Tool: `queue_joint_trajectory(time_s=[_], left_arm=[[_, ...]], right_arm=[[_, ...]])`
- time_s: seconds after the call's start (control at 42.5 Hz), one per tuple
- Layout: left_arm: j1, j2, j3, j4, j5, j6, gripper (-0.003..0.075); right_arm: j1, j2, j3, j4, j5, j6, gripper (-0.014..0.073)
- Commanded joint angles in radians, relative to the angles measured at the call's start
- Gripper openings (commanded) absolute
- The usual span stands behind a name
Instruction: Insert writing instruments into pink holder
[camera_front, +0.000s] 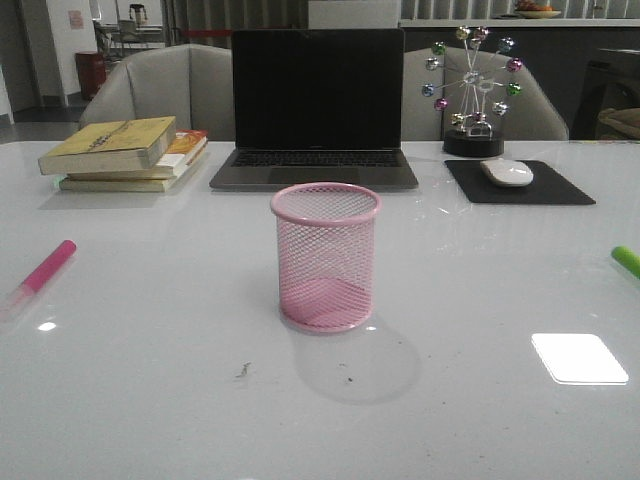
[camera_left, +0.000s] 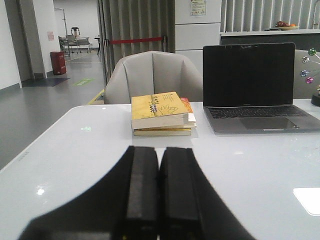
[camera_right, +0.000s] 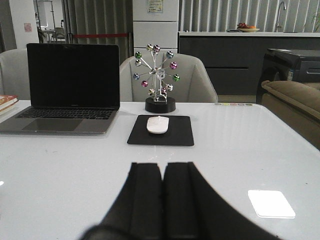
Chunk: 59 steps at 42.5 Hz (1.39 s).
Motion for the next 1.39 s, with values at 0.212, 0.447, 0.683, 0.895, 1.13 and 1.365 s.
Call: queue_joint_trajectory(time_s=[0.212, 0.447, 0.683, 0.895, 1.13, 1.365], left_arm=[[0.003, -0.018, -0.002, -0.008, -0.081, -0.006, 0.0097], [0.003, -0.018, -0.002, -0.008, -0.081, -0.006, 0.0097], [0.003, -0.018, -0.002, -0.008, -0.108, -0.006, 0.0097], [0.003, -0.018, -0.009, -0.008, -0.188, -0.006, 0.0097], [0.003, 0.001, -0.239, -0.046, -0.104, -0.010, 0.0097], [0.003, 0.166, -0.553, -0.084, 0.180, -0.010, 0.0097]], right_arm=[[-0.006, -0.021, -0.016, -0.002, -0.098, 0.000, 0.0058], [-0.006, -0.021, -0.016, -0.002, -0.098, 0.000, 0.0058], [-0.006, -0.021, -0.016, -0.002, -0.108, 0.000, 0.0058], [-0.006, -0.021, -0.040, -0.002, -0.173, 0.000, 0.0058], [-0.006, 0.020, -0.294, -0.003, 0.062, 0.000, 0.0058], [-0.006, 0.226, -0.589, -0.003, 0.327, 0.000, 0.0058]])
